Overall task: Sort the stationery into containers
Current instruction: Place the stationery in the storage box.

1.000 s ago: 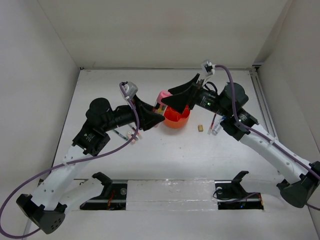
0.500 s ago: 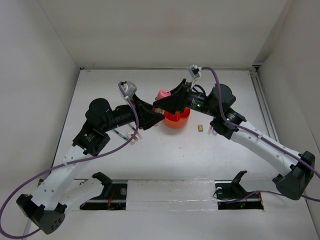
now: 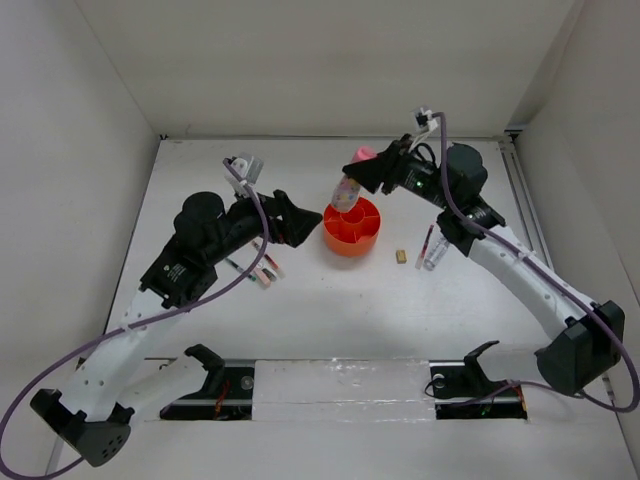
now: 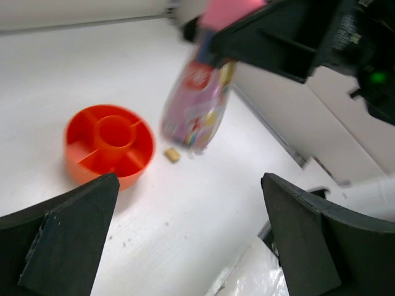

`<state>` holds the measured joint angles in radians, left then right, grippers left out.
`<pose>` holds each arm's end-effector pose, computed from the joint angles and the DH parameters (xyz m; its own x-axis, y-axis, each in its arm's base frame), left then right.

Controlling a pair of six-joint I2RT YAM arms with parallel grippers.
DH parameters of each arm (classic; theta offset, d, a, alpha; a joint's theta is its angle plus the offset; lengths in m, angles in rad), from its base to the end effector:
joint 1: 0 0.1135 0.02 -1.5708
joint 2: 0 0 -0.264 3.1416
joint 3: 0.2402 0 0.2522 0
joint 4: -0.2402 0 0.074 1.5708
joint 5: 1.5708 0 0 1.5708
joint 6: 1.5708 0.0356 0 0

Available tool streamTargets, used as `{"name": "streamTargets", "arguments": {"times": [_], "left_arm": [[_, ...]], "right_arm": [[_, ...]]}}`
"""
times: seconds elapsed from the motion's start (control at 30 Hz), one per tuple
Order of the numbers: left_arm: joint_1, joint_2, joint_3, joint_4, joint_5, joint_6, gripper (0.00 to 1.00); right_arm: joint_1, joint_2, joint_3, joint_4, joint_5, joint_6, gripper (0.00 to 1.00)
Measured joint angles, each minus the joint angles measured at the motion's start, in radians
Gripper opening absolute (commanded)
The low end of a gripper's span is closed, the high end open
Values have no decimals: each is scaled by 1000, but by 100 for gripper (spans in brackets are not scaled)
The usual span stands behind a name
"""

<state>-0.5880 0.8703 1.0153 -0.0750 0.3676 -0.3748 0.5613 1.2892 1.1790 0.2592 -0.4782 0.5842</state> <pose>0.1514 -0.1163 0.4176 -0.2445 -0.2476 -0.9375 0.7806 0.5233 -0.3418 0.2462 0.1742 0.4155 -0.3683 0.3469 -0.8626 -0.7849 0.3813 0.4884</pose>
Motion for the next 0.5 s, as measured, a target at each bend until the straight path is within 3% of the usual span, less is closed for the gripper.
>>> {"name": "streamTargets", "arguments": {"times": [0.13,0.23,0.4,0.5], "left_arm": [[2,44,82,-161,-293,-69,100],[58,102,135,-288,-484,-141,100],[211,188,130,-431,-638,-221,100],[237,192,98,-468,-692,-247,100]], "right_arm": [[-137,24,0,-43,46,-85,0],[-156,37,0,-77,90,-177,0],[-154,104,0,-87,101,-277,0],[-154,161,-3,-92,104,-313,0]]}}
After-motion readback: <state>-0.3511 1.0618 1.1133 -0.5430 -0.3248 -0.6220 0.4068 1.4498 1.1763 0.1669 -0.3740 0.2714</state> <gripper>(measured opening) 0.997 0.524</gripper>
